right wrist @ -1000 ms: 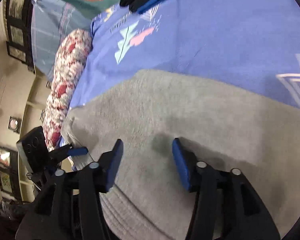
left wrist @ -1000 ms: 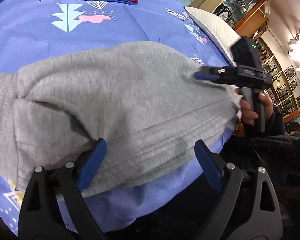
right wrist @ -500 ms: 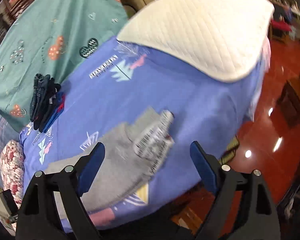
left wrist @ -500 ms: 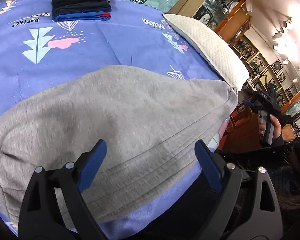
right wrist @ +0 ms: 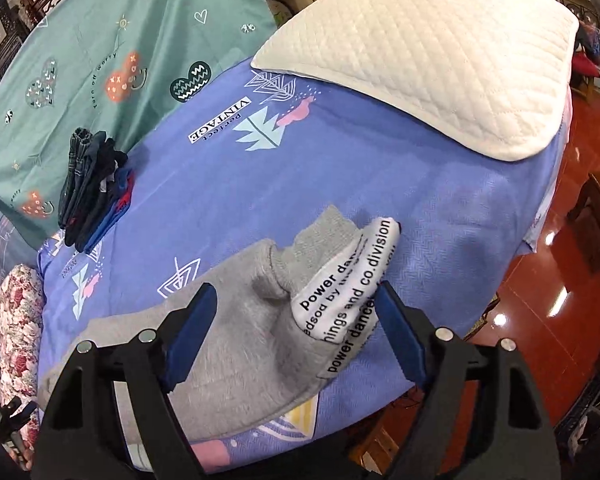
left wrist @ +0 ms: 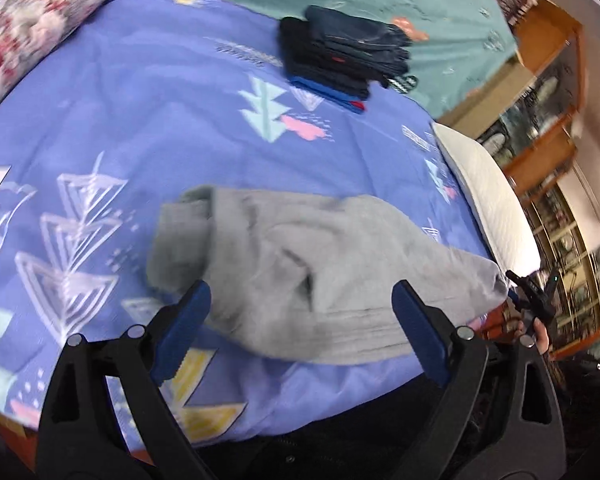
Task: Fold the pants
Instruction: 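Grasp the white drawstring tags with the right gripper and lift them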
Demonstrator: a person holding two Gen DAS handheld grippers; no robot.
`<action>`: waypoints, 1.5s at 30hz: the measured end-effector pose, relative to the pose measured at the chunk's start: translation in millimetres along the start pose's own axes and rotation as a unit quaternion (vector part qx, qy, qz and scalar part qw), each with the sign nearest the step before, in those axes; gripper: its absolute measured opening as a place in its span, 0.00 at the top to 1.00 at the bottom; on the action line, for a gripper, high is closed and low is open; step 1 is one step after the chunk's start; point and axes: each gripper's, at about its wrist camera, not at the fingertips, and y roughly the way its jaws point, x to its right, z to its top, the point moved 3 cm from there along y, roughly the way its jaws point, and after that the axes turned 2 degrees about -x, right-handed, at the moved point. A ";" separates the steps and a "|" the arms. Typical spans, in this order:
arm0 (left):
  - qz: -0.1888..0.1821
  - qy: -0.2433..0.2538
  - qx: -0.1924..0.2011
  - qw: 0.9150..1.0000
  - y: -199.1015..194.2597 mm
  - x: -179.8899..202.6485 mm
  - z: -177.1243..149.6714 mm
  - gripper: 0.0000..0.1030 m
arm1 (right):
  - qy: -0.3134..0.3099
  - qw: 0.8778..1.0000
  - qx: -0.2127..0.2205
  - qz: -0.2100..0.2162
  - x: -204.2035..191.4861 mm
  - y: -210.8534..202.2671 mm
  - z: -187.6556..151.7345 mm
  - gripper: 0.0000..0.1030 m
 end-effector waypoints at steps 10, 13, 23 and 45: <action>0.032 -0.029 -0.052 0.998 33.0 -8.9 -14.3 0.10 | -0.026 1.000 0.009 0.008 -9.5 -1.3 -2.0 0.30; 0.028 -0.038 -0.013 0.999 29.3 -6.4 -8.4 0.20 | -0.025 1.000 0.009 0.011 -8.5 0.9 -2.9 0.33; 0.055 -0.048 -0.010 0.997 52.3 -8.6 8.4 0.81 | -0.029 0.999 0.004 0.014 0.5 -2.2 -10.0 0.50; 0.079 -0.097 0.013 0.992 57.2 -60.1 24.0 0.84 | -0.024 0.998 -0.009 0.049 3.2 -12.3 -22.8 0.89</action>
